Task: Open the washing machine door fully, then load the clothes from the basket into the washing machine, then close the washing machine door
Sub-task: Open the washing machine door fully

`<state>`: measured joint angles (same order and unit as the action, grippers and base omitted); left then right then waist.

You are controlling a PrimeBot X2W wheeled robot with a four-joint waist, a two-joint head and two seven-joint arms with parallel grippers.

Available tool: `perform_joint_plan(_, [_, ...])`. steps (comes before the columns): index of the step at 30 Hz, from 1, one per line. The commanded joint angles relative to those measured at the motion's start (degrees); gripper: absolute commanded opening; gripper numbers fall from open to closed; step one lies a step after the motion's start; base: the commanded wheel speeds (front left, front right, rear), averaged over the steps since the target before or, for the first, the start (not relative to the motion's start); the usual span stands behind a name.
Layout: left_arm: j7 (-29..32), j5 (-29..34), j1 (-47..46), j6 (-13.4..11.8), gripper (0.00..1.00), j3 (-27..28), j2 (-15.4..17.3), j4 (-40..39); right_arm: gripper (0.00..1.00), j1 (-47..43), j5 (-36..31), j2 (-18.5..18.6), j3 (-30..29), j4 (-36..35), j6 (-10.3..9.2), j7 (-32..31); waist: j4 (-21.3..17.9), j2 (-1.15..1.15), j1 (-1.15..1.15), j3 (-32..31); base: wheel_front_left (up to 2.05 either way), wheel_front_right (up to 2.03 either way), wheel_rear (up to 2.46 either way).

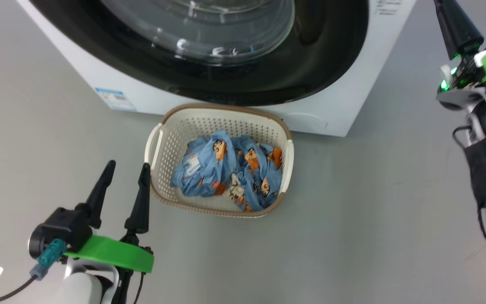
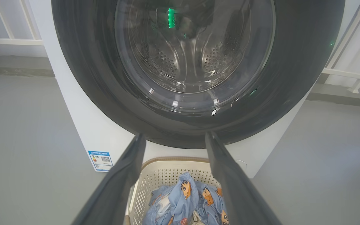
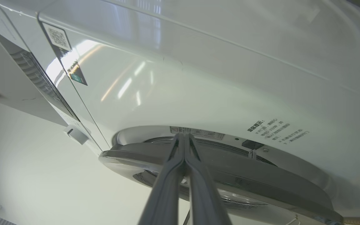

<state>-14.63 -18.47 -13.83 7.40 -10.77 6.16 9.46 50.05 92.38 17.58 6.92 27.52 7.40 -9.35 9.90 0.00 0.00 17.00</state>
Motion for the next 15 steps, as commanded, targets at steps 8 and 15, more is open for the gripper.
perform_joint_plan(8, [-0.4, 0.1, -3.8, 0.1, 1.0, 0.5, 0.7, -2.2, 0.0, 7.5, 3.9, 0.8, 0.7, 4.0, 0.09, -11.5, 2.3, 0.0, 0.0, 4.6, 0.0, 0.0, 0.0])
perform_joint_plan(15, [-0.4, -0.3, -5.2, 0.1, 1.0, -0.6, 0.3, -2.7, 0.0, 11.9, 4.7, 0.5, 1.3, 7.0, 0.09, -17.7, 2.7, 0.0, 0.0, 7.0, 0.0, 0.0, 0.0])
